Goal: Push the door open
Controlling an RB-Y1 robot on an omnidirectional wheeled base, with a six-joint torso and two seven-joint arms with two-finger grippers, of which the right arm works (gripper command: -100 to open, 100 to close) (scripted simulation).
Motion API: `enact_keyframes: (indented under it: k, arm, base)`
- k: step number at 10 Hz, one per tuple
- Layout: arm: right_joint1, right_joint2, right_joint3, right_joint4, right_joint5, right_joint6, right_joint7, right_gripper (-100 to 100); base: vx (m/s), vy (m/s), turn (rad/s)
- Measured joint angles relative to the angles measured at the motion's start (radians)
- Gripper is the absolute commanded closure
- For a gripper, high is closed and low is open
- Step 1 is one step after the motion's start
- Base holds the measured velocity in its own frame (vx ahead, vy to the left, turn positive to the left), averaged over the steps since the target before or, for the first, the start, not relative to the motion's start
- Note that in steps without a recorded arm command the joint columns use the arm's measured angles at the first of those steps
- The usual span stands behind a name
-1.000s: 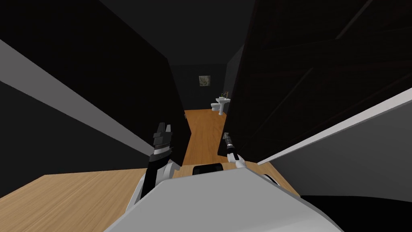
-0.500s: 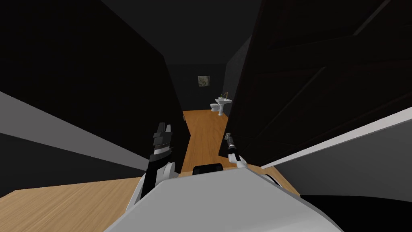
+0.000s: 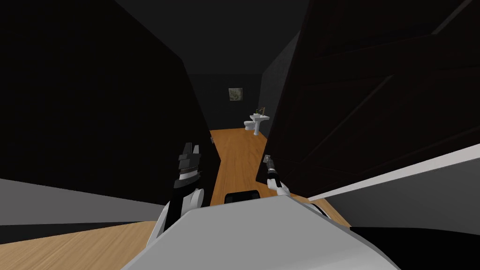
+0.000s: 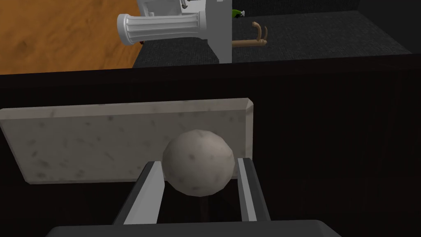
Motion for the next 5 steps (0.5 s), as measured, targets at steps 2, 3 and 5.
enact_keyframes:
  k: [2, 3, 5]
  arm:
    - [0.031, 0.007, -0.018, -0.058, -0.009, 0.027, 0.014, 100]
    - [0.020, -0.003, -0.024, -0.031, -0.013, 0.018, 0.011, 100]
    - [0.003, -0.015, -0.045, 0.016, -0.024, -0.005, 0.010, 100]
  base:
    - [0.162, 0.043, -0.058]
    - [0.180, 0.050, -0.051]
    - [0.185, 0.038, -0.052]
